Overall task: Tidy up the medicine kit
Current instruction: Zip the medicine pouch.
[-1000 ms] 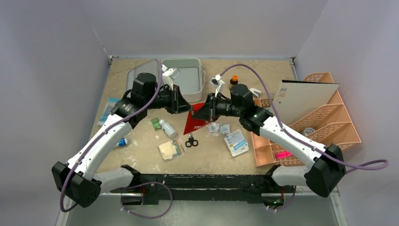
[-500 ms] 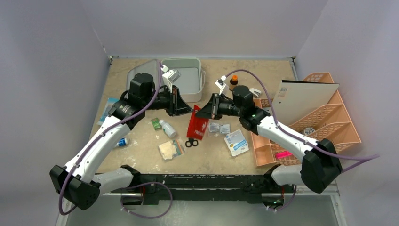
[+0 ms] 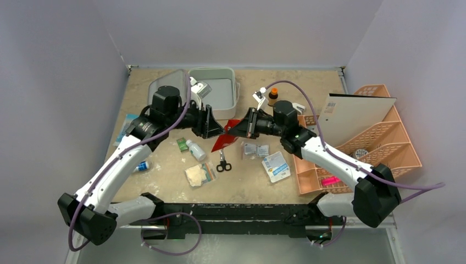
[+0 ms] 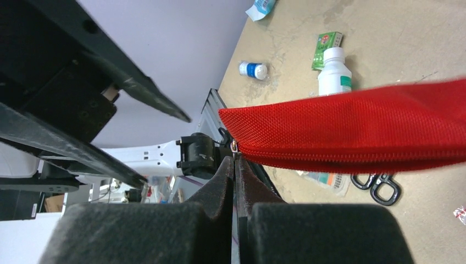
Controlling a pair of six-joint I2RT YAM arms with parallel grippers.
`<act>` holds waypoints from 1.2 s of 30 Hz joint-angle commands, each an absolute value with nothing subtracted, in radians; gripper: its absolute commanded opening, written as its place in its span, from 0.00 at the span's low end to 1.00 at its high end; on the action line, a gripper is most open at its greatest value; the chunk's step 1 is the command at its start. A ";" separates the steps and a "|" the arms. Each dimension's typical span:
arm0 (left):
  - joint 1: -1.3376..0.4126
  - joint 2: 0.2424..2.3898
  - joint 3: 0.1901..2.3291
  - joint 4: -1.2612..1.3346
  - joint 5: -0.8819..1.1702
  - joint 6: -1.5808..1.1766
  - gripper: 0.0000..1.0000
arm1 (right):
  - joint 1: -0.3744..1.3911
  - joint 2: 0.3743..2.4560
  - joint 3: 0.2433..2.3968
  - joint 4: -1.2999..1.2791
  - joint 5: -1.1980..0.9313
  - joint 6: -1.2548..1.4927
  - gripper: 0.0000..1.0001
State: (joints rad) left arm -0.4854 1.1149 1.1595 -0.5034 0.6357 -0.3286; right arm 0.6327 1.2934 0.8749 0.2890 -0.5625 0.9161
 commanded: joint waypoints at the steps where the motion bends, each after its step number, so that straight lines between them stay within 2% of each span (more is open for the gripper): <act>1: -0.486 1.191 1.215 -0.530 0.648 -0.242 0.49 | 0.632 1.271 0.914 0.346 -0.542 0.921 0.00; 19: -0.501 1.325 1.234 -0.497 0.582 -0.098 0.48 | 0.632 1.310 0.960 0.398 -0.549 0.985 0.00; 27: -0.502 1.308 1.230 -0.385 0.549 -0.104 0.46 | 0.632 1.341 0.941 0.442 -0.578 1.017 0.00; 34: -0.502 1.263 1.175 -0.281 0.606 -0.104 0.45 | 0.632 1.370 0.924 0.492 -0.648 1.074 0.00; 36: -0.502 1.254 1.158 -0.260 0.626 -0.101 0.42 | 0.632 1.376 0.914 0.525 -0.655 1.095 0.00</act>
State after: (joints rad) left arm -0.4931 1.3052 1.1709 -0.4438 0.5453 -0.1101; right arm 0.6121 1.3552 0.9180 0.4419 -0.5617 1.0370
